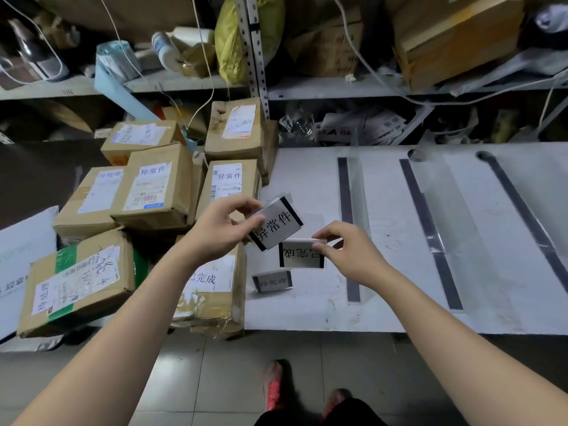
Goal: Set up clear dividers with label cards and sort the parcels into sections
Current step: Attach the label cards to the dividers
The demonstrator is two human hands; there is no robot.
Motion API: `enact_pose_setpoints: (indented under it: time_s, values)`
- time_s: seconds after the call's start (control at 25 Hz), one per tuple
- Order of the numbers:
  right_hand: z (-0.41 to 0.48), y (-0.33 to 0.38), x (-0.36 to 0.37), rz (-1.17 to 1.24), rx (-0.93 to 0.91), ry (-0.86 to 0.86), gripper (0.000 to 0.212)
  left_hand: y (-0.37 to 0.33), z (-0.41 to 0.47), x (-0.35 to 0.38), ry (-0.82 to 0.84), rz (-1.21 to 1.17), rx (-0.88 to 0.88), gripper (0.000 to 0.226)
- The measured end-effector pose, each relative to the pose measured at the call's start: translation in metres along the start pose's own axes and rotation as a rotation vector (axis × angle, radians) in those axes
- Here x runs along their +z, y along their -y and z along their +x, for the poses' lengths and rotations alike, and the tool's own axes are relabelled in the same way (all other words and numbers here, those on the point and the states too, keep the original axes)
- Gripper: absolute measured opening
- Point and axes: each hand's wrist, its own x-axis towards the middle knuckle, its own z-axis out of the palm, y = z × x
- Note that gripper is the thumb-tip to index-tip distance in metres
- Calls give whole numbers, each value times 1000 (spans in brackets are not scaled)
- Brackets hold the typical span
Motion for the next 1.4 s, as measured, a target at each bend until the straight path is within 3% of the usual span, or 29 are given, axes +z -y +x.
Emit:
enact_pose_setpoints:
  time_s: [0.44, 0.8, 1.04, 1.2, 1.4]
  values:
    - [-51, 25, -101, 180, 5, -142, 12, -81, 2, -10, -88, 39, 72, 14]
    - [-72, 21, -114, 758, 170, -444, 9, -105, 36, 15, -21, 3, 129, 19]
    - [-63, 31, -93, 790, 197, -547, 23, -85, 58, 30, 79, -32, 148, 21]
    - [-55, 33, -79, 667, 187, -513, 41, -76, 69, 31, 118, -30, 172, 22]
    - [-48, 32, -73, 634, 167, -458, 46, -73, 81, 32, 159, -16, 178, 23]
